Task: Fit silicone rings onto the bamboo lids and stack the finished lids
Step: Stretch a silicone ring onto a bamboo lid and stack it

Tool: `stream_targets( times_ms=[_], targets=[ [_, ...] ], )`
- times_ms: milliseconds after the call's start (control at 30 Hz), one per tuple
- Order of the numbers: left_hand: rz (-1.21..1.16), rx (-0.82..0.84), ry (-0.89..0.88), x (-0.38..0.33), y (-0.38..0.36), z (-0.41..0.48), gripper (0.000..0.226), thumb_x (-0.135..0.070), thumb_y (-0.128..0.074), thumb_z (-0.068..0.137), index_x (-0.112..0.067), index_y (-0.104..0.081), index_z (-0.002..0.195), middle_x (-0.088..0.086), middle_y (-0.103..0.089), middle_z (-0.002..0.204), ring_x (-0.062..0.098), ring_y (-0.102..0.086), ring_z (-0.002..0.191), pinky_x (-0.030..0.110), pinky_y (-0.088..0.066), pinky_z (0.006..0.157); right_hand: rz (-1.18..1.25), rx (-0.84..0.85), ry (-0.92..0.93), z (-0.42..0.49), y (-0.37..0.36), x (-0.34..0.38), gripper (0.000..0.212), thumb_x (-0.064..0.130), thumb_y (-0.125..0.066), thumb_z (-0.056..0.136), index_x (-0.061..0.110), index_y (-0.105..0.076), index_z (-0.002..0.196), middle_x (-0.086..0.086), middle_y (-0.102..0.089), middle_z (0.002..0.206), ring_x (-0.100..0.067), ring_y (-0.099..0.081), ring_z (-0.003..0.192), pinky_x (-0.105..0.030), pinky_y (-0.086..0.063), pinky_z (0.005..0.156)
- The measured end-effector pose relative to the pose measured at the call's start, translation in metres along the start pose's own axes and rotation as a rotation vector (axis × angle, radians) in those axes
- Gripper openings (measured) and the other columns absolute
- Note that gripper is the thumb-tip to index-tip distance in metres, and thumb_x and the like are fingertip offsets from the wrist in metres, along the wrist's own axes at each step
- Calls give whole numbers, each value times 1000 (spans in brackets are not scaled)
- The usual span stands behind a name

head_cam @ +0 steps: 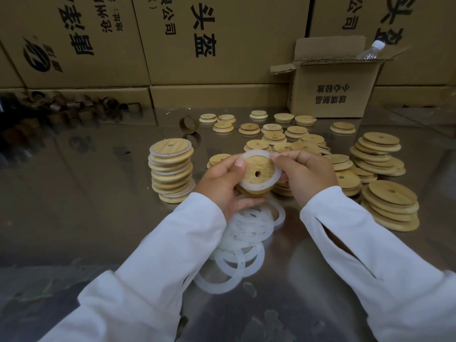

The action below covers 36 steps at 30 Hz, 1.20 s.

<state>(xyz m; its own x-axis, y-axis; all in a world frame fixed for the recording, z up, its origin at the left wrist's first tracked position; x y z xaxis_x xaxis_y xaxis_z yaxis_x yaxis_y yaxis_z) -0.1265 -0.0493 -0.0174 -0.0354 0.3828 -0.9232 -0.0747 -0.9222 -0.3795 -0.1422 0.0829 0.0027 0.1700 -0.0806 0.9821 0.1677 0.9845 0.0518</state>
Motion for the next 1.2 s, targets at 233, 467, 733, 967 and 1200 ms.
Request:
stream_targets(
  times_ms=[233, 467, 733, 967, 1200],
  targets=[
    [234, -88, -123, -6, 5, -1, 20, -17, -43, 97, -19, -62, 95, 16, -62, 106, 32, -63, 97, 35, -59, 62, -29, -9, -19, -1, 0, -3, 12, 23, -66, 82, 22, -67, 70, 9, -63, 68, -2, -55, 66, -15, -35, 58],
    [330, -93, -190, -10, 4, -3, 19, -16, -43, 96, -22, -61, 93, 7, -63, 98, 29, -62, 98, 39, -59, 70, -73, -47, -16, 0, 2, -5, 17, 26, -67, 82, 27, -65, 65, 10, -64, 67, -2, -56, 64, -15, -35, 54],
    [342, -99, -170, -10, 4, -4, 20, -13, -44, 96, -22, -61, 92, 7, -63, 99, 30, -61, 101, 39, -58, 72, -131, -85, 114, -4, 3, -1, 14, 28, -68, 80, 28, -64, 67, 9, -66, 66, -5, -62, 65, -17, -41, 56],
    [317, -69, -165, -7, 2, -5, 19, -15, -43, 96, -20, -61, 95, 3, -65, 91, 21, -64, 87, 34, -59, 62, -145, -78, 190, -4, 2, 3, 14, 26, -69, 79, 30, -64, 67, 8, -67, 71, -6, -62, 70, -20, -47, 64],
    [313, -61, -186, -8, 3, -5, 17, -13, -45, 95, -19, -61, 97, 4, -66, 93, 19, -65, 87, 32, -59, 61, -130, -93, 123, -3, 5, -1, 10, 25, -72, 77, 25, -69, 67, 13, -67, 69, -1, -61, 68, -14, -43, 59]
  ],
)
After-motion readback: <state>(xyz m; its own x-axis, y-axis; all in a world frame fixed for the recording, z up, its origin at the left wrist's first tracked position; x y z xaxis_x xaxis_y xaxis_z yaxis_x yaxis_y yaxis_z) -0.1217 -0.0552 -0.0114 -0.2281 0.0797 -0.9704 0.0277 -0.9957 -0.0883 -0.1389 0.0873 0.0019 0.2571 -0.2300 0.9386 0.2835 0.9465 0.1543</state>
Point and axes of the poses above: each hand's wrist, its own z-axis towards the middle knuckle, its own y-axis out of the back of the hand, x = y × z, the point moved 5 cm from there along z, towards the middle knuckle
